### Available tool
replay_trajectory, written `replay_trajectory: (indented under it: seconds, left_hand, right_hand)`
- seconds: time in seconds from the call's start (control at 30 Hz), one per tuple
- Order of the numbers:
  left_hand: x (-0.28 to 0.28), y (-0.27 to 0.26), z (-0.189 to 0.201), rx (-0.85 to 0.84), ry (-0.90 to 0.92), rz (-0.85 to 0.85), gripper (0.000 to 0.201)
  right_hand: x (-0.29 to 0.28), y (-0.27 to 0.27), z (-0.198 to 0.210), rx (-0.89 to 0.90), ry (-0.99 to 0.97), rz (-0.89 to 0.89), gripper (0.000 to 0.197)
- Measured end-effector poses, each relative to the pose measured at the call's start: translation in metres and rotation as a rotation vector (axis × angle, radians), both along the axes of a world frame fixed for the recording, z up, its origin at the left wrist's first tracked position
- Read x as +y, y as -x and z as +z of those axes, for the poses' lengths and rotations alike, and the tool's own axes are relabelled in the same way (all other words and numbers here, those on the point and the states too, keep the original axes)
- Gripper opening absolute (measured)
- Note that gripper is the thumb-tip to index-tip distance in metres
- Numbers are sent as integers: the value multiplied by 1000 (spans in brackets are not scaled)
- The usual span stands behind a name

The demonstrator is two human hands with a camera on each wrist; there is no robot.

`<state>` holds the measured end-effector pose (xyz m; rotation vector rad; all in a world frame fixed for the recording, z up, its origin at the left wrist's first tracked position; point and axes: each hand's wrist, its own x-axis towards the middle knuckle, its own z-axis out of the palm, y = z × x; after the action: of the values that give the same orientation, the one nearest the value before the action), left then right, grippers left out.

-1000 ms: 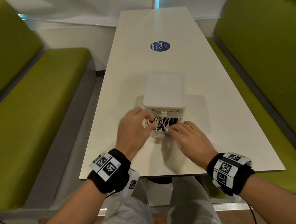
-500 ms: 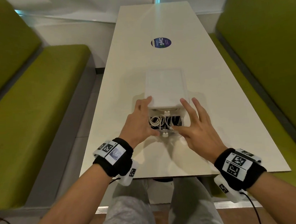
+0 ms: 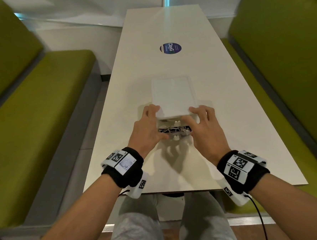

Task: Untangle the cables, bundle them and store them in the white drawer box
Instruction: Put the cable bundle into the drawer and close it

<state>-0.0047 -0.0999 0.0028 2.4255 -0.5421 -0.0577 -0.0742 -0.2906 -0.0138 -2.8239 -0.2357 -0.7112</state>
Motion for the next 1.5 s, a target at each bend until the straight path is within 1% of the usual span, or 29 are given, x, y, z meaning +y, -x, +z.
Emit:
replay_trajectory:
  seconds: [0.07,0.17,0.23,0.3,0.4,0.47,0.5,0.6,0.67,0.73,0.87,0.93,1.03,1.1,1.17,1.27,1.33,1.37,1.43,1.5]
  left_hand:
    - [0,-1,-1,-9,-4,1,83]
    - [-1,-1,-4,-45,-30,-1,75]
    - [-1,-2,-6,-52,-40,0,72]
    - [0,-3,-9,-64,-58,-3,68]
    - [3,-2,-14,-86,-82,-9,64]
    - [3,0,-12,-69,-84,-17,63]
    - [4,0,-10,-52,-67,-21,63]
    - [11,-2,1,30,50,-26,68]
    - [16,-2,5,74,114,-17,61]
    - [16,0,3,57,128,8,56]
    - [4,3,1,-19,88,79,65]
    - [2,3,0,-20,75,87,68]
    - [4,-2,2,-8,69,73,73]
    - [5,-5,1,11,63,62,77]
    - [4,-6,-1,31,88,54,77]
    - [2,-7,-3,34,117,28,75]
    - [2,-6,-2,45,112,4,75]
    - [2,-7,-1,46,105,-5,75]
    - [2,-6,0,44,101,-6,74]
    - [0,-6,-1,33,109,4,73]
  right_hand:
    - [1,1,2,-18,14,-6,62]
    - [2,-3,7,-49,33,-37,47]
    - [4,-4,9,-41,31,-37,43]
    - [2,1,9,-29,23,-1,46]
    - [-4,7,11,6,-44,32,64]
    - [-2,5,15,57,-7,-2,75]
    - [2,4,16,80,21,-25,78]
    - [11,9,16,102,-2,-41,72]
    - [11,13,15,86,-24,-31,66]
    - [8,12,12,51,-25,-37,62]
    - [7,8,11,32,-31,-20,58]
    - [8,6,9,75,-129,-43,54]
    - [9,2,7,162,-422,-17,53]
    - [5,-1,6,164,-538,-8,54]
    - [1,-6,3,180,-661,-62,64]
    - [5,-13,2,261,-877,-70,84]
    - [7,-17,4,308,-941,-143,89]
    - [7,-18,6,316,-957,-173,87]
    - [6,-15,8,320,-969,-186,76]
    - [5,-13,6,370,-1013,-194,67]
